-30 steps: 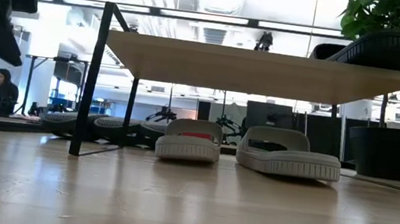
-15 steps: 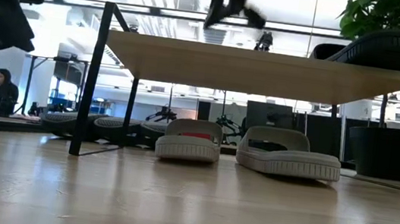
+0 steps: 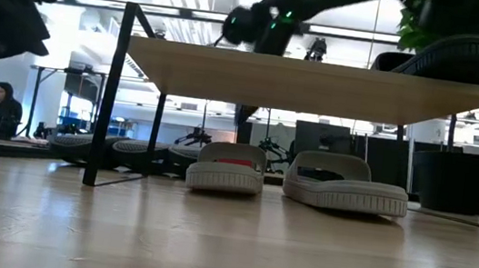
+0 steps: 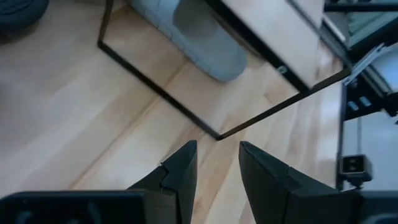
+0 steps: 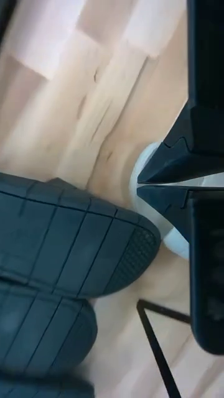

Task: Pick and place slides into the shelf
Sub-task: Adjust the gray slipper under the shelf, then adjust the shelf

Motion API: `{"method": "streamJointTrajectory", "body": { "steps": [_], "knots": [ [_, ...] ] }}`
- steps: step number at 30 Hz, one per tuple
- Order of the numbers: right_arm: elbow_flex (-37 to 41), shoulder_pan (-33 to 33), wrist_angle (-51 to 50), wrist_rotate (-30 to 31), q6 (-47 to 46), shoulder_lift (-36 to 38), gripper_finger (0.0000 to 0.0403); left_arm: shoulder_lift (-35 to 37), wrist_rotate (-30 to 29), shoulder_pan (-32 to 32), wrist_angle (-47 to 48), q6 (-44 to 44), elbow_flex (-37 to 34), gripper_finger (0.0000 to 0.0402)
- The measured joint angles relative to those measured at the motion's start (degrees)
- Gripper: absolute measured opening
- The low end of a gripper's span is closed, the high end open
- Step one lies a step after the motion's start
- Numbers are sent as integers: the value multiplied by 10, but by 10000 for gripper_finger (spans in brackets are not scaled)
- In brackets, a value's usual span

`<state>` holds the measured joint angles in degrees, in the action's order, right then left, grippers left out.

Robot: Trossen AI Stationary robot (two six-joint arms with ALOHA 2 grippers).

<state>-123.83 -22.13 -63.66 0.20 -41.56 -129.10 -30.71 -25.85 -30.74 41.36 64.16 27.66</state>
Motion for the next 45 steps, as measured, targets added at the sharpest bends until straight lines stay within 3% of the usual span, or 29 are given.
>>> {"method": "streamJointTrajectory", "body": {
  "steps": [7,16,27,31,35,40,45],
  "knots": [
    [-113,-6,-67,-21,21,-120,9,-24,-6,0,-22,0,0,105],
    [-93,-10,-95,19,28,-122,9,-71,-9,0,-42,0,0,105],
    [-53,11,-100,-151,48,-121,8,-113,-12,0,-41,0,0,105],
    [-35,26,-114,-185,62,-121,8,-120,-12,0,-45,-1,0,105],
    [-39,27,-123,-179,72,-121,9,-120,-12,0,-54,-1,0,105],
    [-69,16,-119,-72,72,-120,9,-112,-12,0,-62,-1,0,105],
    [-94,0,-119,-59,72,-120,9,-113,18,0,-107,-9,0,105]
  ]
}}
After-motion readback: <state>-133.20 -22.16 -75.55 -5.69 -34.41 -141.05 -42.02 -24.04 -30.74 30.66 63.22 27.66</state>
